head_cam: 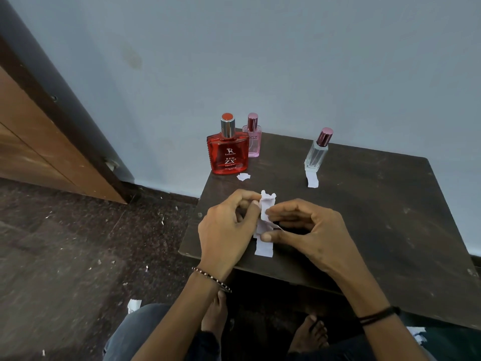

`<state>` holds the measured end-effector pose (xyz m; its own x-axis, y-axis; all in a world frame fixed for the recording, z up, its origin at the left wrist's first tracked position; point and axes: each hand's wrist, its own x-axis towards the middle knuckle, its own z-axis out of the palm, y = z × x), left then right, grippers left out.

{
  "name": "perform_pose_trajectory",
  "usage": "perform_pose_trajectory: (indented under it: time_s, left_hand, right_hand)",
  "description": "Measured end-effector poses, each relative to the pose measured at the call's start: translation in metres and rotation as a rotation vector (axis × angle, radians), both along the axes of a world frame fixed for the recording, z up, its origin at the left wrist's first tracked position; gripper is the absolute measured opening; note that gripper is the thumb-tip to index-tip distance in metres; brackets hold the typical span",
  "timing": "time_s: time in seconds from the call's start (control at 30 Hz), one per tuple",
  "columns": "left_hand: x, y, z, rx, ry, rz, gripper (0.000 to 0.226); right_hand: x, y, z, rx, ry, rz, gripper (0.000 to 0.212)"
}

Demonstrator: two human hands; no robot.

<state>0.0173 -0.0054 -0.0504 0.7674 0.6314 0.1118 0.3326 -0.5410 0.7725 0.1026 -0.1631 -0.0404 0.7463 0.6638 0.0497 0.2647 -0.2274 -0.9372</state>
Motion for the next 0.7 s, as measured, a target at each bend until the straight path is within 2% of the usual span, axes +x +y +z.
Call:
perform_pose_trajectory:
  time_s: [0.2,0.37,0.43,0.53,0.7]
  left_hand:
    - [-0.002,0.004,-0.002,-0.062,-0.033,-0.049,0.013]
    - [-0.002,0.004,0.000,-0.059,-0.026,-0.042,0.012]
    - [-0.002,0.003,0.002,-0.051,-0.014,-0.047,0.013]
    - [-0.002,0.003,0.002,-0.025,-0.012,-0.060,0.014]
    - [-0.002,0.000,0.002,0.088,0.004,-0.062,0.012]
  right_hand:
    - [0.000,-0.003,0.004,-0.036,0.001,0.039,0.049]
    - [0.001,-0.005,0.004,-0.054,-0.011,0.045,0.029]
    - [0.003,-0.005,0.003,-0.089,-0.060,0.042,0.020]
    - [0.004,-0.004,0.000,-0.131,-0.135,0.016,0.018]
    - [-0.004,0.002,-0.006,-0.047,-0.262,-0.110,0.010]
